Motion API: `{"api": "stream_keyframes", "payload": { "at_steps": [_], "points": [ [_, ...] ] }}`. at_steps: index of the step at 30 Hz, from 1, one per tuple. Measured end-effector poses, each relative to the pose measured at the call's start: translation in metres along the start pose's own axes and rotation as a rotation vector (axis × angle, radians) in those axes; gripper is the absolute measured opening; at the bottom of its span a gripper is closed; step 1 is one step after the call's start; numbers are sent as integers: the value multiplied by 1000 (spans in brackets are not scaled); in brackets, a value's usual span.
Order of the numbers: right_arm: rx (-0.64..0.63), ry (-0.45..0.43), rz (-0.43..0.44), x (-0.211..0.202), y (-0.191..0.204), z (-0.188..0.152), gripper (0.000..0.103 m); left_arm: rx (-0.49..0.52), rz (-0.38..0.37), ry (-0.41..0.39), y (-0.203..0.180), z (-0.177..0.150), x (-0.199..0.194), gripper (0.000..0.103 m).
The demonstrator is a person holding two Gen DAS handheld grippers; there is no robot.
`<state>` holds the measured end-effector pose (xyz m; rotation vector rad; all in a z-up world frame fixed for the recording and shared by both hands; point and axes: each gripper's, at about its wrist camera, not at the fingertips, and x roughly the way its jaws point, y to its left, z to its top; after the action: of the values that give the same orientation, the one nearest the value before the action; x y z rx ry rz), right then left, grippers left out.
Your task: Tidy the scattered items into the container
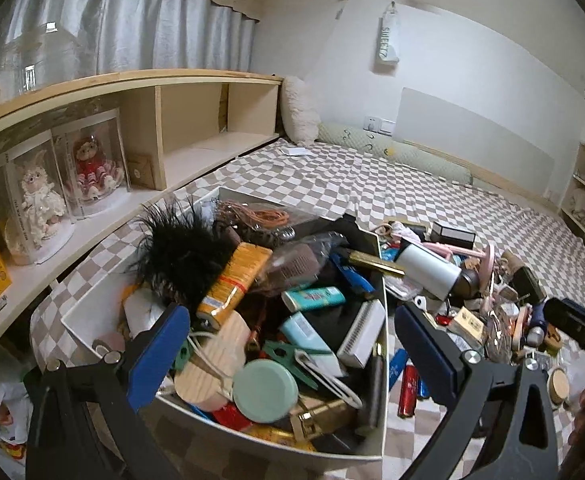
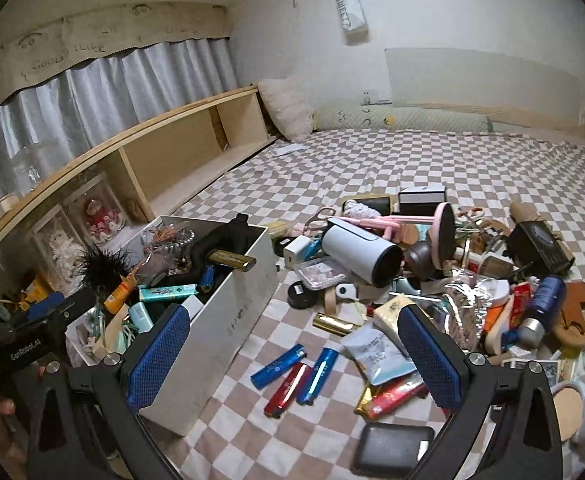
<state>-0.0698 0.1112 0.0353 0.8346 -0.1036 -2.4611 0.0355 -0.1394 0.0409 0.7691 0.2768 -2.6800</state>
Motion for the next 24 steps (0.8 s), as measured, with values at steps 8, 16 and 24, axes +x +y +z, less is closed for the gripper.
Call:
{"api": "stream_keyframes", "payload": {
  "at_steps": [8, 16, 24],
  "points": [
    [-5, -17, -19, -18, -11, -15, 103, 41, -29, 7, -13, -13, -8, 103],
    [34, -55, -24, -38, -26, -29, 103, 80, -28, -13, -20, -24, -18, 103],
    [7, -82, -48, -54, -33, -45, 103, 86, -40, -56, -24, -34, -33, 103]
  ]
}}
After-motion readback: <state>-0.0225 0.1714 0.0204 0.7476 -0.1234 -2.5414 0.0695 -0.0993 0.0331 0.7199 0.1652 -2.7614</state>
